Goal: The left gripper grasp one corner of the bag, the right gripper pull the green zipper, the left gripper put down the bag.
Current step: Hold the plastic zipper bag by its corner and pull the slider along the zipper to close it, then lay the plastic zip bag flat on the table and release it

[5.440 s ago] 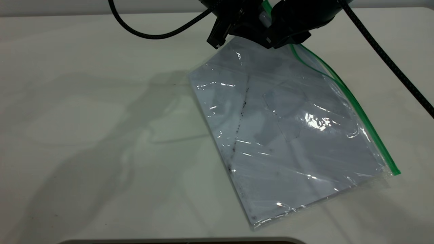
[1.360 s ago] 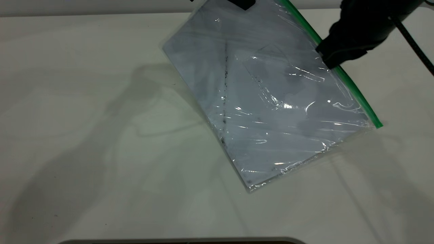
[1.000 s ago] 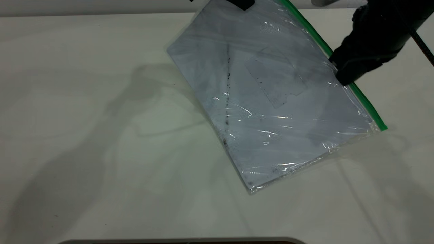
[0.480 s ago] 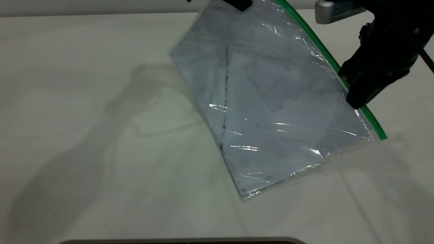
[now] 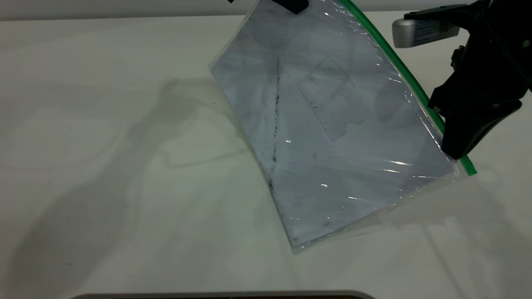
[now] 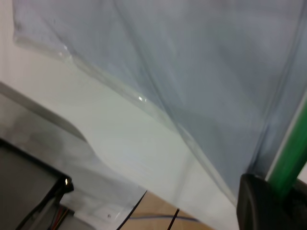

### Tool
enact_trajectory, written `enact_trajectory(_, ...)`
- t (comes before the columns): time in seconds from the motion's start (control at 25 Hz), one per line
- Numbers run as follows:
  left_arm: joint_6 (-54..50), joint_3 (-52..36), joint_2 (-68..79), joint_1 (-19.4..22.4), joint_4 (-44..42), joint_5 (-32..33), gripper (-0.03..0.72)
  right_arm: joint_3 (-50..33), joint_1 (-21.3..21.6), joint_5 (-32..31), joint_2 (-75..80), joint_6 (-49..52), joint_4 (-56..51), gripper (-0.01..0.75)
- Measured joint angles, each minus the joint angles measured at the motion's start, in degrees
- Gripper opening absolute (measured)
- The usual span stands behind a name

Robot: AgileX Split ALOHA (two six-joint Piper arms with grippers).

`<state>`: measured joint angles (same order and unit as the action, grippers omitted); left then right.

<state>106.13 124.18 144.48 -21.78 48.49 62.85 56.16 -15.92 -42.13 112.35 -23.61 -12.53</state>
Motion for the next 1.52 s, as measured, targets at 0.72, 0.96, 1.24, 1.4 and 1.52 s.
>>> enact_trajectory(0.72, -0.1, 0.0, 0.0, 0.6, -2.3, -0.8, 0.051, 0.0, 0.1, -0.2, 0.0, 1.4, 0.5, 0.217)
enact_trajectory(0.96, -2.7, 0.1, 0.2, 0.5, -3.3, -0.5, 0.051, 0.0, 0.2, 8.5, 0.0, 1.5, 0.5, 0.444)
enact_trajectory(1.24, -12.4, 0.1, 3.5, -0.6, -7.9, -1.2, 0.06, 0.0, 0.2, 14.3, 0.0, 1.5, 0.5, 0.524)
enact_trajectory(1.4, -18.2, 0.1, 4.3, -1.6, -8.7, -3.1, 0.14, -0.1, 0.3, 15.7, 0.1, 1.9, 0.5, 0.525)
enact_trajectory(1.52, -23.5, 0.1, 4.3, -1.8, -9.9, -5.9, 0.305, -0.1, 0.3, 17.3, 0.1, 2.6, 0.5, 0.525)
